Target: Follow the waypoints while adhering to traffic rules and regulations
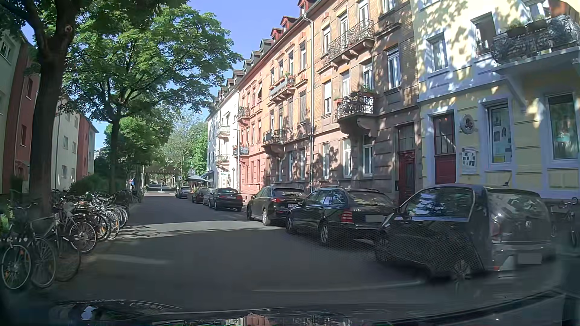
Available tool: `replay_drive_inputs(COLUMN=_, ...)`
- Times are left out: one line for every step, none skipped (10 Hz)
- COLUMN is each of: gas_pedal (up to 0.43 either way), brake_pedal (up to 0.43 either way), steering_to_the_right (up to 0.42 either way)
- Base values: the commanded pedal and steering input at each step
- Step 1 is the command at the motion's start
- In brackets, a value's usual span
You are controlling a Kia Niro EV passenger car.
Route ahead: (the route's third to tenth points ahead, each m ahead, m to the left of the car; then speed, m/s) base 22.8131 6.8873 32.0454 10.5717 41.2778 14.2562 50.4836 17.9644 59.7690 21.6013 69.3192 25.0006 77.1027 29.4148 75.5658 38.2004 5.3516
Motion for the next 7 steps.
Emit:
replay_drive_inputs(gas_pedal=0.11, brake_pedal=0.0, steering_to_the_right=-0.107)
replay_drive_inputs(gas_pedal=0.11, brake_pedal=0.0, steering_to_the_right=-0.122)
replay_drive_inputs(gas_pedal=0.11, brake_pedal=0.0, steering_to_the_right=-0.138)
replay_drive_inputs(gas_pedal=0.11, brake_pedal=0.0, steering_to_the_right=-0.146)
replay_drive_inputs(gas_pedal=0.11, brake_pedal=0.0, steering_to_the_right=-0.151)
replay_drive_inputs(gas_pedal=0.11, brake_pedal=0.0, steering_to_the_right=-0.152)
replay_drive_inputs(gas_pedal=0.11, brake_pedal=0.0, steering_to_the_right=-0.153)
